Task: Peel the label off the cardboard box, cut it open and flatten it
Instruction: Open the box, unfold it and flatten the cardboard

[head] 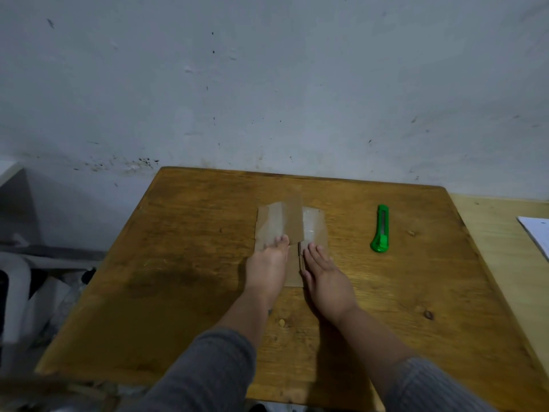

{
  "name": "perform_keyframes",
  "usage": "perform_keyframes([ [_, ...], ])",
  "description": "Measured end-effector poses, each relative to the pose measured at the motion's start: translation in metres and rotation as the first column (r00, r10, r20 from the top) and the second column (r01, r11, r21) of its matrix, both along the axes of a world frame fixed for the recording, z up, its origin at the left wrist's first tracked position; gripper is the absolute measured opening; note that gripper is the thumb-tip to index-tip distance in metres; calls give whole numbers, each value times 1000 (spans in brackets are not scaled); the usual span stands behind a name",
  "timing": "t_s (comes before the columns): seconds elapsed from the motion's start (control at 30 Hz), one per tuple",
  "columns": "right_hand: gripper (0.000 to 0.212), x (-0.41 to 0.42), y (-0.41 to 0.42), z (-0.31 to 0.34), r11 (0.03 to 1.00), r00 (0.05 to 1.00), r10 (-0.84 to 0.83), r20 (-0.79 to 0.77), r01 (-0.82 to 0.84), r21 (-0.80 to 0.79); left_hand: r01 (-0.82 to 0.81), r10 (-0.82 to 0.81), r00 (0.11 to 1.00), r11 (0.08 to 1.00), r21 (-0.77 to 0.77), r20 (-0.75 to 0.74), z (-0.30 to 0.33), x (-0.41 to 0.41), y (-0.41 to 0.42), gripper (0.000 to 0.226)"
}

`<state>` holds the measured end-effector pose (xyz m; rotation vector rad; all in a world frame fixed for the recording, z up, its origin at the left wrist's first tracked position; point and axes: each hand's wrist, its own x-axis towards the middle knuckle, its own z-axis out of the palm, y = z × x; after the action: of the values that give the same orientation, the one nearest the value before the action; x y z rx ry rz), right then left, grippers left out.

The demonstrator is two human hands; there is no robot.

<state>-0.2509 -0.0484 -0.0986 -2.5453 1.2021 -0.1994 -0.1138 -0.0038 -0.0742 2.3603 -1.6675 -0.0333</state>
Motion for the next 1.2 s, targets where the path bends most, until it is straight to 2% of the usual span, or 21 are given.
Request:
perform_keyframes([
  [0.1, 53, -1, 0, 0, 1000, 999, -9, 39, 8, 10, 30, -36, 998, 993, 110, 53, 0, -6, -6, 44],
  [0.27, 52, -2, -2, 0, 1000, 995, -8, 100, 5, 24, 63, -74, 996, 974, 216, 45, -2, -6, -9, 50],
  [0.43, 57, -6, -5, 5, 996, 977, -78, 197, 67, 61, 59, -72, 996, 976, 211, 55, -12, -6, -1, 50],
  [0.53, 65, -8, -11, 11, 987, 965, -120, 233, 92, 129, 47, -54, 998, 984, 170, 36, -14, -11, 10, 55],
  [0.6, 65, -8, -17, 15, 991, 975, -53, 214, 25, 134, 47, -52, 998, 990, 131, 33, -17, -12, 13, 56],
  [0.7, 57, 1, -27, 19, 993, 995, 64, 70, -71, 96, 64, -66, 998, 993, 104, 16, -18, -13, 14, 53],
  [0.8, 54, 13, -38, 20, 991, 991, 107, -76, -101, 82, 79, -79, 997, 993, 90, 0, -23, -13, 13, 50],
  [0.87, 54, 16, -43, 17, 992, 987, 111, -115, -103, 76, 75, -76, 997, 995, 66, 0, -25, -11, 13, 48],
  [1.07, 54, 18, -38, 1, 997, 985, 74, -157, -72, 15, 38, -60, 994, 975, -220, -96, -19, -1, 12, 38],
  [1.13, 55, 19, -37, 0, 997, 987, 74, -139, -74, 8, 38, -81, 986, 960, -277, -148, -16, 11, 7, 34],
  [1.2, 59, 18, -37, 0, 997, 988, 76, -137, -78, -8, 57, -118, 970, 961, -271, -212, -12, 24, -1, 35],
])
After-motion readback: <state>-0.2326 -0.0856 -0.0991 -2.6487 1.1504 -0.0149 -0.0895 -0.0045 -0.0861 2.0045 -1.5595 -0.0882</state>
